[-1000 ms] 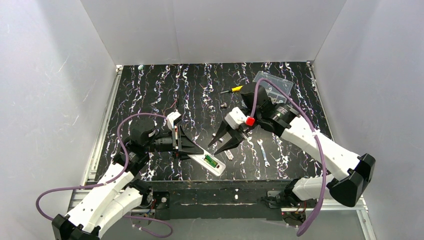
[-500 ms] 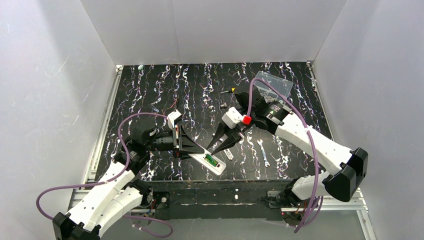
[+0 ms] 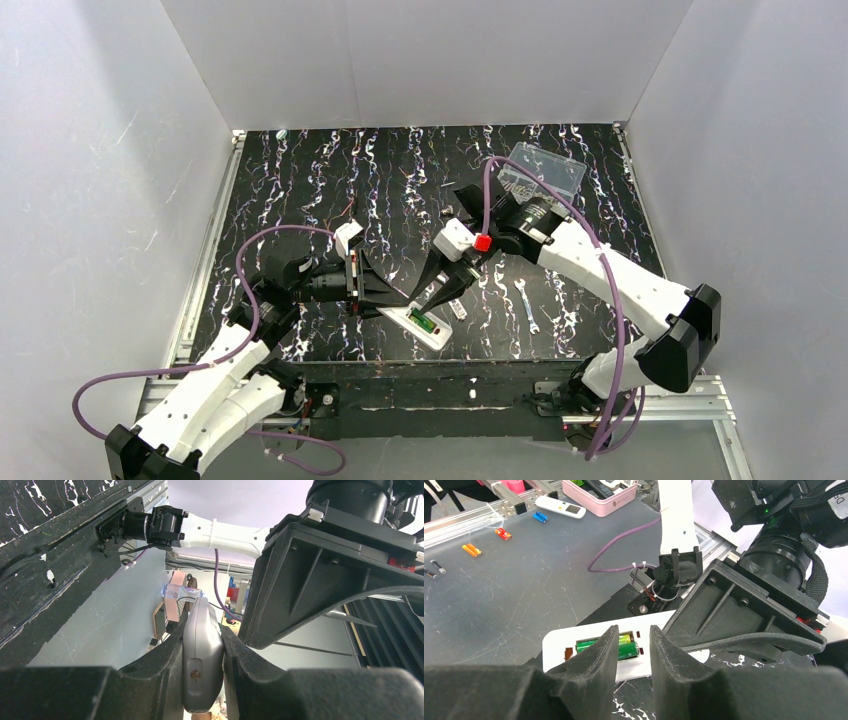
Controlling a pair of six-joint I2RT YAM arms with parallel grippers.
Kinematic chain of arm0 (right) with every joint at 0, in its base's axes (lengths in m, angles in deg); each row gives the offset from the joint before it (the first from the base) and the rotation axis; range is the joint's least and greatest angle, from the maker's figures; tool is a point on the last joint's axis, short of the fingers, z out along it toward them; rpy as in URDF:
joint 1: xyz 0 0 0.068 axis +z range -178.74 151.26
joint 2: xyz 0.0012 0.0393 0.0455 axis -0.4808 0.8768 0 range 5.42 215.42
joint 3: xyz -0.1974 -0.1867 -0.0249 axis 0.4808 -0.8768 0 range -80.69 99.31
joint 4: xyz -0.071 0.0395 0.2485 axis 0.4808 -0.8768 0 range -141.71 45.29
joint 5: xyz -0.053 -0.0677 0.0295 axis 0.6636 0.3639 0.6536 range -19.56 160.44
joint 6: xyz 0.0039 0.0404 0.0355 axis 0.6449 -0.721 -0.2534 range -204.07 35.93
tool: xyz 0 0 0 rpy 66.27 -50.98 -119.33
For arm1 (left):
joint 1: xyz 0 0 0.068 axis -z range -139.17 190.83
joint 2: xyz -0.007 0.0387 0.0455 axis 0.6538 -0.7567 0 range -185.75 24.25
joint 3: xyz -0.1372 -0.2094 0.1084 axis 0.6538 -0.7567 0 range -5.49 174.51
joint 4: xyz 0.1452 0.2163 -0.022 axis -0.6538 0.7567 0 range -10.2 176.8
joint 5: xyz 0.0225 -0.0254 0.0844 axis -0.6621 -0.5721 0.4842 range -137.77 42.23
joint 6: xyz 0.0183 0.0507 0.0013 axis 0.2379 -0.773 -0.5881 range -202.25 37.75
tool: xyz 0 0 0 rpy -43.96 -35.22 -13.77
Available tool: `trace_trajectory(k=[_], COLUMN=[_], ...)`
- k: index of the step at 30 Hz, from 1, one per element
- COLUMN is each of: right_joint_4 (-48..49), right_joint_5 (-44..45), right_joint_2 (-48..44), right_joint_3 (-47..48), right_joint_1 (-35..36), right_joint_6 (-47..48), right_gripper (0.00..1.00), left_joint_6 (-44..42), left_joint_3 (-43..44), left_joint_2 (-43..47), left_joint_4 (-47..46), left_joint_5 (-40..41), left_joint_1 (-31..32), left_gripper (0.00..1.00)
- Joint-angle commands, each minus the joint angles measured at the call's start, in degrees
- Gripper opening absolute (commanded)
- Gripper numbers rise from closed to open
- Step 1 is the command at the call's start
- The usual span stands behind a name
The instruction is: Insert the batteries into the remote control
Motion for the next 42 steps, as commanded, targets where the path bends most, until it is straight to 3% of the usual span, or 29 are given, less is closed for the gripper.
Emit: trace_trajectory(k=[1,12,24,30,42], right_joint_4=[-8.9,-19.3,-20.5,-20.2,-21.7], right_joint_5=[-0.6,-0.9,0.5,0.1,2.0], right_joint_2=[1.3,3.7,4.1,4.6,5.4], right_joint_3=[4.5,7.6,7.7,10.2,9.0], right_joint_1=[0.5,0.7,1.3,1.4,1.3], right_joint_6=[7.3,16.9,18.4,18.4,20.1], right_gripper=[0.36,0.34,0.33,0.40,0.36], left_joint_6=[0.1,0.4,0.5,0.7,0.7], left_joint_3=[1.8,2.0,2.5,2.5,2.5], left_joint_2=[0.6,0.7,0.2,0.2,0.5], left_joint_4=[-2.7,-2.9,-3.3,-3.4,-3.5], left_joint_5=[-3.4,-3.5,-3.4,-3.6,-3.5], left_joint_1=[0.0,0.0,0.0,0.0,0.0], left_gripper=[0.00,0.00,0.00,0.00,0.00])
